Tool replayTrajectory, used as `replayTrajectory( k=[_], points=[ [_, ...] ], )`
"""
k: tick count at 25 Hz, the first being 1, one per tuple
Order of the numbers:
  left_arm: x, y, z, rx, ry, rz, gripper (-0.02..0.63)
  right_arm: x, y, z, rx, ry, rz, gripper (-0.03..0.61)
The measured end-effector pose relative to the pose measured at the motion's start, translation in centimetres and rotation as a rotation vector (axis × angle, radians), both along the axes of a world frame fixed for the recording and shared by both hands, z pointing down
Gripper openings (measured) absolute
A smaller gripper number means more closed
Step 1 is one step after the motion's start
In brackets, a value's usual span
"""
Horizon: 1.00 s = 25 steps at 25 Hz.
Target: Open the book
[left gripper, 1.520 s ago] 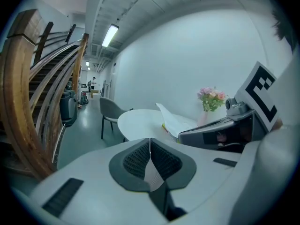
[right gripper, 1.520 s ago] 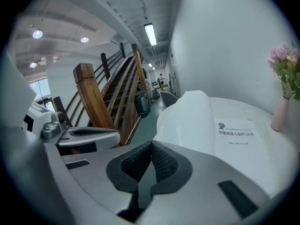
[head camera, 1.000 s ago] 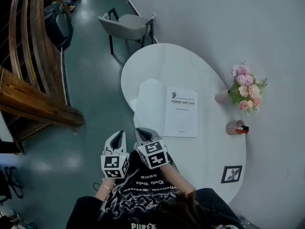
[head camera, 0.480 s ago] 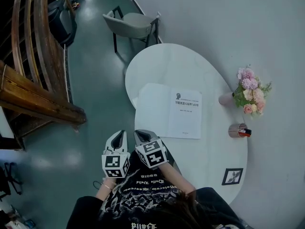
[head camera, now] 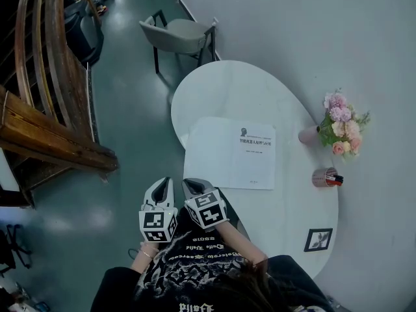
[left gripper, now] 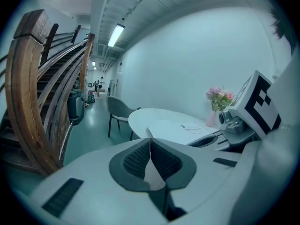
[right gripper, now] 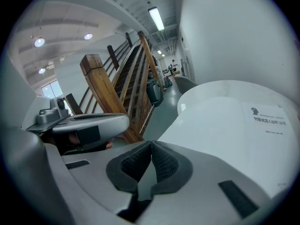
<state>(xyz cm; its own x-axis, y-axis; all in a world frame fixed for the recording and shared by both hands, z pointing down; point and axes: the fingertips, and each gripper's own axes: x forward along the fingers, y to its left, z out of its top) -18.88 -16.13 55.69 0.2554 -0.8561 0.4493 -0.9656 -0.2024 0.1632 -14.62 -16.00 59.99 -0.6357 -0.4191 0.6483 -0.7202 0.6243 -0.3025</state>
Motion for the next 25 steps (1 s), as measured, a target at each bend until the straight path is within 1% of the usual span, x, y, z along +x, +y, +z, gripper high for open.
replayTrajectory(
  k=[4,7,9,13,17,25],
  points=[
    [0.1,-0.3,0.1,-0.001,0.003,0.014,0.025,0.0,-0.2,-0.3,-0.015,-0.027,0.035,0.029],
    [0.4,-0.7,0.0,0.001,0.005,0.028,0.025,0.1,-0.6,-1.1,-0.002,-0.054,0.046,0.035],
    [0.6,-1.0,-0.1,0.005,0.005,0.039,0.025,0.2,-0.9,-1.7,0.0,-0.076,0.053,0.121],
    [1.3,-1.7,-0.3,0.009,0.009,0.072,0.025,1.5,-1.7,-2.8,0.034,-0.082,0.098,0.124],
    [2.6,-2.6,-0.7,0.02,0.017,0.117,0.025,3.7,-2.8,-4.1,0.082,-0.085,0.182,0.124],
    [6.8,-4.2,-1.7,0.043,0.034,0.241,0.025,8.6,-4.0,-5.4,0.158,-0.06,0.328,0.127]
  ],
)
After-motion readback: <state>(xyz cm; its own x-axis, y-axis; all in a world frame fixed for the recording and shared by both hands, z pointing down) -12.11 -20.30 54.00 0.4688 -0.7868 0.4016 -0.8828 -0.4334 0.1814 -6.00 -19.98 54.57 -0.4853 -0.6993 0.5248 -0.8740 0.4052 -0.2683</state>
